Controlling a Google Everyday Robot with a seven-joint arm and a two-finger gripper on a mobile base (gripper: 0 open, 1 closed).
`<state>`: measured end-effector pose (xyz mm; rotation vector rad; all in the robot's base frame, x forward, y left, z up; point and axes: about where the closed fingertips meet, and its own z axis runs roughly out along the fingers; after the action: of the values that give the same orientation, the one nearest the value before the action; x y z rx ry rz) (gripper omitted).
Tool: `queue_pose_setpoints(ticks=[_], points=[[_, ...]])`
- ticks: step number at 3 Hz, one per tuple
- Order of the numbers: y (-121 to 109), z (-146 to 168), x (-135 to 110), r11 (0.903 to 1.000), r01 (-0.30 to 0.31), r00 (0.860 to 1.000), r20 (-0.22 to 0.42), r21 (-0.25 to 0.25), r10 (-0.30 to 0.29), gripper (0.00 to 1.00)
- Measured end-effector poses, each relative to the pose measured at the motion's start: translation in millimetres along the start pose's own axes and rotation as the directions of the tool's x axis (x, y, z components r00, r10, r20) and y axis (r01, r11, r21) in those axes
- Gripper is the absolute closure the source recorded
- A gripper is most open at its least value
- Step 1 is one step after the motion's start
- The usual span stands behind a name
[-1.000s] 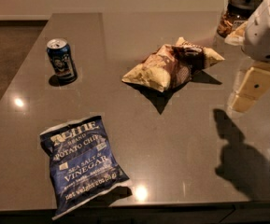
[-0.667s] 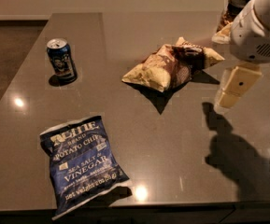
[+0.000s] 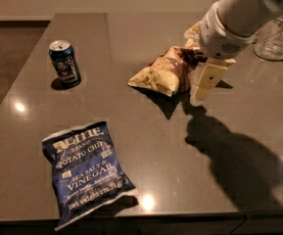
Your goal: Move brown chip bag near blue chip bag
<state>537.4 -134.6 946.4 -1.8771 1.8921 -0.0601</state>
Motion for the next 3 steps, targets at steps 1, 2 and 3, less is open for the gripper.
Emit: queue_pose_setpoints(ticks=[1, 2, 3], points=[[-23, 33, -20, 0.9965, 0.079, 0.997, 0.026, -0.026, -0.078, 0.00], [-27, 53, -29, 0.9901, 0.127, 0.992, 0.027, -0.059, -0.126, 0.00], [-24, 72, -34, 0.9730, 0.196, 0.980, 0.004, -0.122, -0.197, 0.10]])
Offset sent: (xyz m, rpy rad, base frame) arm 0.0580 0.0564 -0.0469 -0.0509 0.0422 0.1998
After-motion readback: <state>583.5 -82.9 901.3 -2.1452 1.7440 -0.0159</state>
